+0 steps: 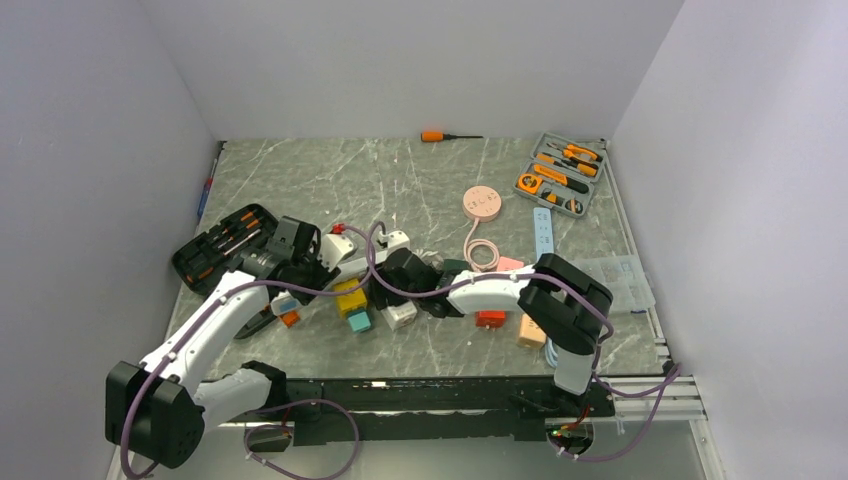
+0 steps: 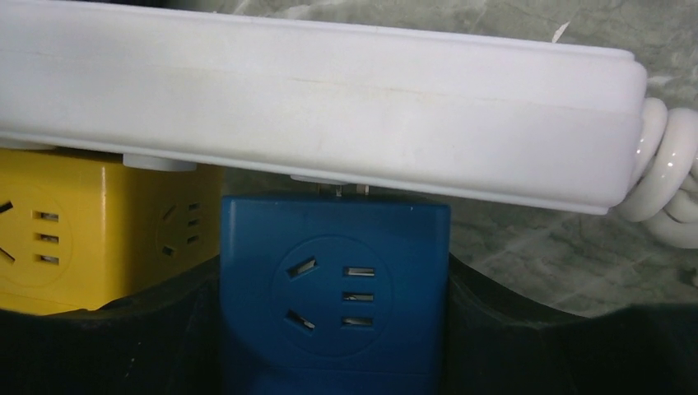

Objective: Pull the plug off the socket
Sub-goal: Remove the plug from the socket.

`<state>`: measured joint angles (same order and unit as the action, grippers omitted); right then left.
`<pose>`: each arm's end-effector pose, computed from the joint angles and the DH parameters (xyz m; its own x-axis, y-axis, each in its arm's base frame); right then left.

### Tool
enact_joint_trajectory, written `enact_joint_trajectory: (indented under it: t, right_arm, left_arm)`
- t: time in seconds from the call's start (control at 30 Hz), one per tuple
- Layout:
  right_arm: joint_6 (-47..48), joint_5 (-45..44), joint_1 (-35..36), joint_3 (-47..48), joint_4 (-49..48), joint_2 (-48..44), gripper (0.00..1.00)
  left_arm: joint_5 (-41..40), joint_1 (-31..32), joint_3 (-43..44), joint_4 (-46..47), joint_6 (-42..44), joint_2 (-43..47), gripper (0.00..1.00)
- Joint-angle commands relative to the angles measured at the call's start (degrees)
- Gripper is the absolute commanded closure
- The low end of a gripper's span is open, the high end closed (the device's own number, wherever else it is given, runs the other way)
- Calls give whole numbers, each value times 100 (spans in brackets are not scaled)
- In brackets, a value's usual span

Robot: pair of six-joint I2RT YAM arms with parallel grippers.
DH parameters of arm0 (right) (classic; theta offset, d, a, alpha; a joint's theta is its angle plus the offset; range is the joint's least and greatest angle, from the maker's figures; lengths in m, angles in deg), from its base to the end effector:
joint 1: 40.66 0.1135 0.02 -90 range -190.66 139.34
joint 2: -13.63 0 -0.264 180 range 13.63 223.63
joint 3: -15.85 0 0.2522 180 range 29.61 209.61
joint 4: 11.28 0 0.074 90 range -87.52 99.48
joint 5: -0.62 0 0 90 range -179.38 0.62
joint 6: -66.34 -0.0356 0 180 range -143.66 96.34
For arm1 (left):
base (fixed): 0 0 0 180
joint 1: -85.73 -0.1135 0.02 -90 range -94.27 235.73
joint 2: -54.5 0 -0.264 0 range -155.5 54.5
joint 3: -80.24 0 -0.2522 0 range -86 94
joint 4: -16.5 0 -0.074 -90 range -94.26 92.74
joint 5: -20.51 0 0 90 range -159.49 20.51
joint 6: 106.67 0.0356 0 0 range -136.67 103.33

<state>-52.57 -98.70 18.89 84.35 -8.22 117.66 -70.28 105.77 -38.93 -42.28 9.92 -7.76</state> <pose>0.1948 0.3200 0.1550 -0.6570 -0.1762 -0.7331 -0.5357 0.7932 0.2894 0.1915 -0.0693 0.2458 -0.5786 0.6875 -0.4389 0.6656 0.7090 0.2331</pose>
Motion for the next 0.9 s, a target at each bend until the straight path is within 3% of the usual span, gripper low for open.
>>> enact_joint_trajectory:
  t: [0.0, 0.17, 0.5, 0.7, 0.87]
  right_arm:
    - [-169, 419, 110, 401, 1027, 21, 85]
    - [62, 137, 17, 988, 1307, 250, 86]
    - [-62, 486, -48, 1764, 1377, 625, 86]
    - [-262, 712, -44, 1728, 1505, 591, 86]
    - [-438, 761, -26, 808, 1281, 116, 86]
  left_arm:
    - [-2043, -474, 385, 713, -496, 373, 100]
    - [-1103, -474, 165, 499, -600, 563, 100]
    - [-2988, -474, 172, 1016, -480, 382, 100]
    - [-3438, -504, 98, 1287, -396, 360, 100]
    - [-3261, -579, 198, 1186, -488, 365, 100]
